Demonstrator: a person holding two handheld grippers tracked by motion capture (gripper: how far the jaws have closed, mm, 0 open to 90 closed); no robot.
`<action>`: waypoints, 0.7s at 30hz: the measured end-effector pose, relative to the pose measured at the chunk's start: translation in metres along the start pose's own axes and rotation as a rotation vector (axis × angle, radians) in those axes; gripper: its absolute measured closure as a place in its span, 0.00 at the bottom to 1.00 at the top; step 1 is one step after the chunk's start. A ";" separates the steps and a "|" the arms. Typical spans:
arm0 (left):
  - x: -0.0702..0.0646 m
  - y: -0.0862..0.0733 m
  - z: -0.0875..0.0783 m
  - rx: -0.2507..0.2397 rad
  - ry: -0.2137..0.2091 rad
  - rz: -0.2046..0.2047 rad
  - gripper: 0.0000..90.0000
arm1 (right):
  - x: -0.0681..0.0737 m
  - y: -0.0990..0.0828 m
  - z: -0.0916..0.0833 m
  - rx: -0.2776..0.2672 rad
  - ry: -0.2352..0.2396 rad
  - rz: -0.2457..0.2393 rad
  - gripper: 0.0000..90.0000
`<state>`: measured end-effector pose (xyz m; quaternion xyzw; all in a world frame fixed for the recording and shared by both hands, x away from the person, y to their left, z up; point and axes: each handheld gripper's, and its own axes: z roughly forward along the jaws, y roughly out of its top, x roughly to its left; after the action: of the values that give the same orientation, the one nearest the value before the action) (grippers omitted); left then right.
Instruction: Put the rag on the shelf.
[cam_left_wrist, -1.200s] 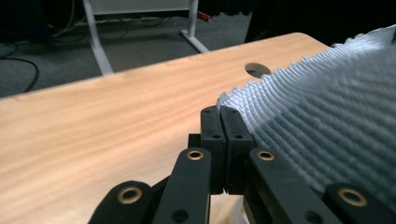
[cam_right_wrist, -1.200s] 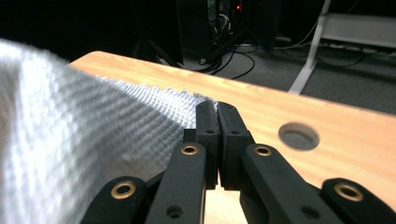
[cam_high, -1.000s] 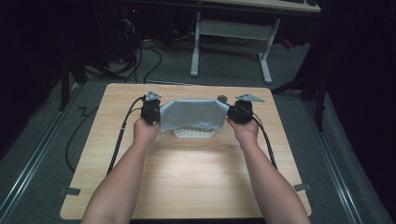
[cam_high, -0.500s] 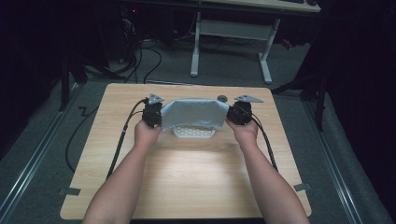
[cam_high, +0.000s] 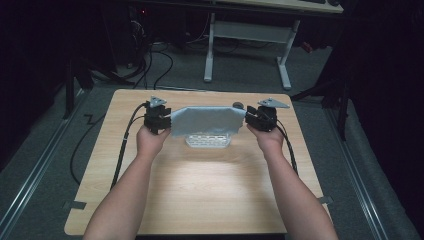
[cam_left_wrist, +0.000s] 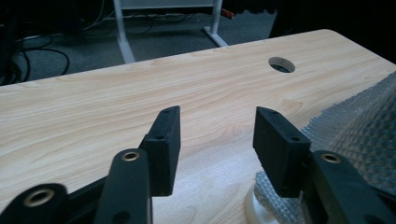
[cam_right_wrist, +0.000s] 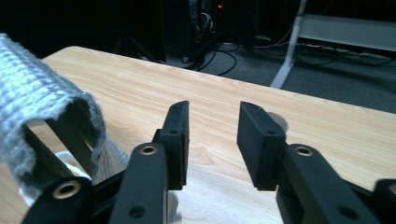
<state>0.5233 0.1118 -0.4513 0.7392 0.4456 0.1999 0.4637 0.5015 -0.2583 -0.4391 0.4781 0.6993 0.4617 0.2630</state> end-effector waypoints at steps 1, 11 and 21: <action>0.000 0.000 -0.001 -0.001 0.002 -0.001 0.57 | -0.001 0.000 -0.001 -0.002 -0.003 -0.003 0.70; 0.012 -0.007 -0.013 -0.016 0.016 -0.041 0.53 | -0.007 0.001 -0.010 0.013 -0.020 -0.012 0.66; 0.023 -0.038 -0.035 -0.013 0.031 -0.076 0.53 | -0.007 -0.013 -0.029 0.000 -0.020 -0.017 0.64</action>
<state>0.4925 0.1555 -0.4695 0.7154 0.4793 0.1966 0.4688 0.4753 -0.2775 -0.4387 0.4770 0.7007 0.4545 0.2738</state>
